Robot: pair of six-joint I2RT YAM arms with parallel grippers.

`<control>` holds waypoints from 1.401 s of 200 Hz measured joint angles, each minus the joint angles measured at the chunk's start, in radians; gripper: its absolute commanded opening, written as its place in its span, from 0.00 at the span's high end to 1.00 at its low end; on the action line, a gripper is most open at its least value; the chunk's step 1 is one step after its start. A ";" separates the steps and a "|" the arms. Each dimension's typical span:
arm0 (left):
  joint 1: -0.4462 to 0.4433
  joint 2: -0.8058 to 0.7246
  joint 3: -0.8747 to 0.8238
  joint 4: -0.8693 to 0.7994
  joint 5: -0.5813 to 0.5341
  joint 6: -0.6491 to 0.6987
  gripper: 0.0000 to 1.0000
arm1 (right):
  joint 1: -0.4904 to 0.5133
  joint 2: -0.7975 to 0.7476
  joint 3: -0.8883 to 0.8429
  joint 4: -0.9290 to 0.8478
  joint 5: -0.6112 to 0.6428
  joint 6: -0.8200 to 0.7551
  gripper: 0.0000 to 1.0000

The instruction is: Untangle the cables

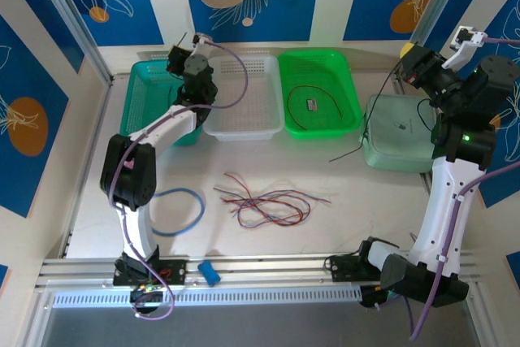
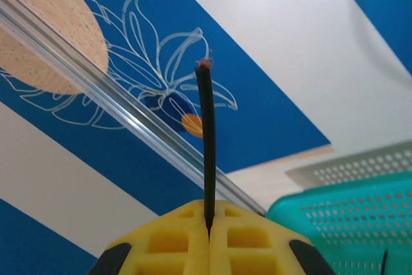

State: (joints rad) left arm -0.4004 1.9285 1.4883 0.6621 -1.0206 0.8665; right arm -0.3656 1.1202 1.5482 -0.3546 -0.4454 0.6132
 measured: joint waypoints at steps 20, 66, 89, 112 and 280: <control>0.008 0.005 -0.046 0.026 -0.021 0.004 1.00 | 0.000 0.000 0.000 -0.006 0.000 -0.007 1.00; 0.051 0.000 -0.081 -0.194 0.000 -0.215 1.00 | 0.000 0.000 0.000 -0.007 0.000 -0.011 1.00; 0.093 -0.007 -0.070 -0.456 0.077 -0.427 1.00 | 0.007 0.000 0.000 -0.007 0.000 -0.010 1.00; 0.123 -0.007 -0.056 -0.638 0.136 -0.570 1.00 | 0.011 0.000 0.000 -0.006 0.000 -0.010 1.00; 0.195 0.092 -0.006 -1.039 0.396 -0.922 0.01 | 0.048 0.000 0.017 -0.044 0.000 -0.029 1.00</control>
State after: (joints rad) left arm -0.2050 2.0201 1.4818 -0.3767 -0.6243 -0.0555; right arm -0.3172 1.1198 1.5654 -0.3985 -0.4458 0.5838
